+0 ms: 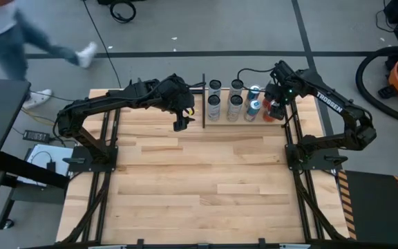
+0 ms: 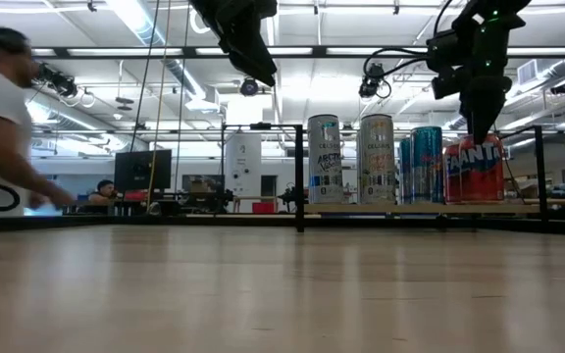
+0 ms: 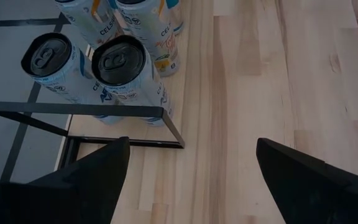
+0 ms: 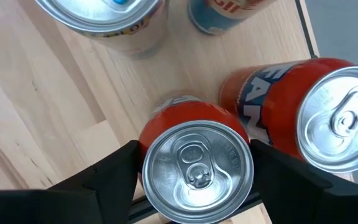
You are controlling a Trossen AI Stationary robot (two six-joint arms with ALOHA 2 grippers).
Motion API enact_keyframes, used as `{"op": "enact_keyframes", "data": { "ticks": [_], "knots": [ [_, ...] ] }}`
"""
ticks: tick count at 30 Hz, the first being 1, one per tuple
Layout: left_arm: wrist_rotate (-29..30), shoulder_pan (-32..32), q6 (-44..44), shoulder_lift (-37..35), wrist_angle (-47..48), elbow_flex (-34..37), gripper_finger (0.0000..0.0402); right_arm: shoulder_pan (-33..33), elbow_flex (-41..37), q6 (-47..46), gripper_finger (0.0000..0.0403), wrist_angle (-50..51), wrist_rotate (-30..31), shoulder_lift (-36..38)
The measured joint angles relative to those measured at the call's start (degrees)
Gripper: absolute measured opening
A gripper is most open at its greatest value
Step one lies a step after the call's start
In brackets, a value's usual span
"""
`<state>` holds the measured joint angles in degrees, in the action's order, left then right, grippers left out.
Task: Place canned beverage on shelf
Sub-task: Put the red soda can on the shelf aligned with the other orange soda can
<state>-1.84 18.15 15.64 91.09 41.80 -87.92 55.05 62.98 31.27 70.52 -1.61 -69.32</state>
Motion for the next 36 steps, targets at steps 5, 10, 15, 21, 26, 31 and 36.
{"op": "enact_keyframes", "data": {
  "ticks": [5, 10, 15, 21, 26, 31, 36],
  "knots": [
    [0.0, 0.0, 0.0, 0.0, 0.0, 0.0, 0.0353, 0.0, 0.0, -0.6, 0.0305, 0.2, 1.4, 0.0],
    [0.0, 0.0, 0.0, 0.0, 0.0, 0.0, 0.0353, 0.0, -0.2, -0.9, 0.0325, 0.3, 2.0, -0.1],
    [0.0, 0.0, 0.0, 0.0, 0.0, 0.0, 0.0353, 0.0, -0.3, -1.0, 0.0348, 0.9, 1.9, -0.2],
    [0.0, 0.0, 0.0, 0.0, 0.0, 0.0, 0.0353, 0.0, -0.3, -1.7, 0.0358, 0.6, 1.4, -0.2],
    [0.0, 0.0, 0.0, 0.0, 0.0, 0.0, 0.0353, 0.0, -0.3, -6.5, 0.0357, 0.2, 2.8, 0.1],
    [0.0, 0.0, 0.0, 0.0, 0.0, 0.0, 0.0353, 0.0, -0.2, -10.9, 0.0358, 0.2, 3.1, 1.5],
    [0.0, 0.0, 0.0, 0.0, 0.0, 0.0, 0.0353, -0.2, -0.2, -18.4, 0.0357, 0.3, 3.1, 3.4]
  ]
}}
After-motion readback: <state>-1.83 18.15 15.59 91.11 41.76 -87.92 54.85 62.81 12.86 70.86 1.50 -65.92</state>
